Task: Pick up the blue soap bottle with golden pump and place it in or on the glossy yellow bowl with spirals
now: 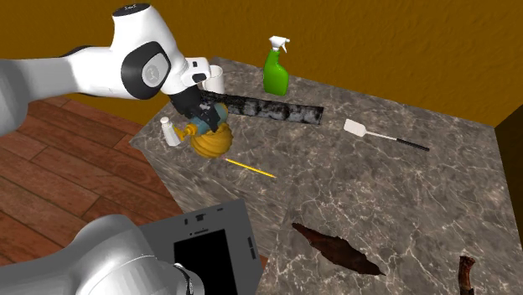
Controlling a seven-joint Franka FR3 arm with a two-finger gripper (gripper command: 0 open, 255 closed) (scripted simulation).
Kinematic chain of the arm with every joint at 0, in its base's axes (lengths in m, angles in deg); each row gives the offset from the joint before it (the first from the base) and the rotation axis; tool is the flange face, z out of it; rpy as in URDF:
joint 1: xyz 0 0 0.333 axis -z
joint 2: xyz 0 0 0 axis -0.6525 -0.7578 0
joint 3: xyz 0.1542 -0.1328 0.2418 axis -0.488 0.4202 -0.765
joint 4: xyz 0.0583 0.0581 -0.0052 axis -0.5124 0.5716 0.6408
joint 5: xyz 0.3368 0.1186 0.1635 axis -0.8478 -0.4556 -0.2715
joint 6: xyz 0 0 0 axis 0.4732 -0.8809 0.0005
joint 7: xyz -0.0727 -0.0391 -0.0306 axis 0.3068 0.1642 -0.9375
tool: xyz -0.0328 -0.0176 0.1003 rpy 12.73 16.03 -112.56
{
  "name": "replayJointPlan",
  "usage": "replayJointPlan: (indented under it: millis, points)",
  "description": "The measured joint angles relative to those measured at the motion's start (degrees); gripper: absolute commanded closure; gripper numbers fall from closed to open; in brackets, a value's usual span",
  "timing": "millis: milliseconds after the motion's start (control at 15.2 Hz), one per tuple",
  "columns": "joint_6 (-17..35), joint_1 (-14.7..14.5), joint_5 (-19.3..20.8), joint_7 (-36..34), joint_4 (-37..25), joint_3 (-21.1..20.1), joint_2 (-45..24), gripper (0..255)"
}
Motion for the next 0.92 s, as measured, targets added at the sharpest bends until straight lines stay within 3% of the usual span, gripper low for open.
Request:
replayJointPlan:
  millis: [330,660,924]
  points:
    - [0.0,0.0,0.0,0.0,0.2,-0.1,-0.1,0]
    - [-7.1,-1.1,0.0,0.4,-4.1,2.3,2.9,0]
    - [-8.1,-1.3,0.0,0.5,-4.6,2.6,3.3,0]
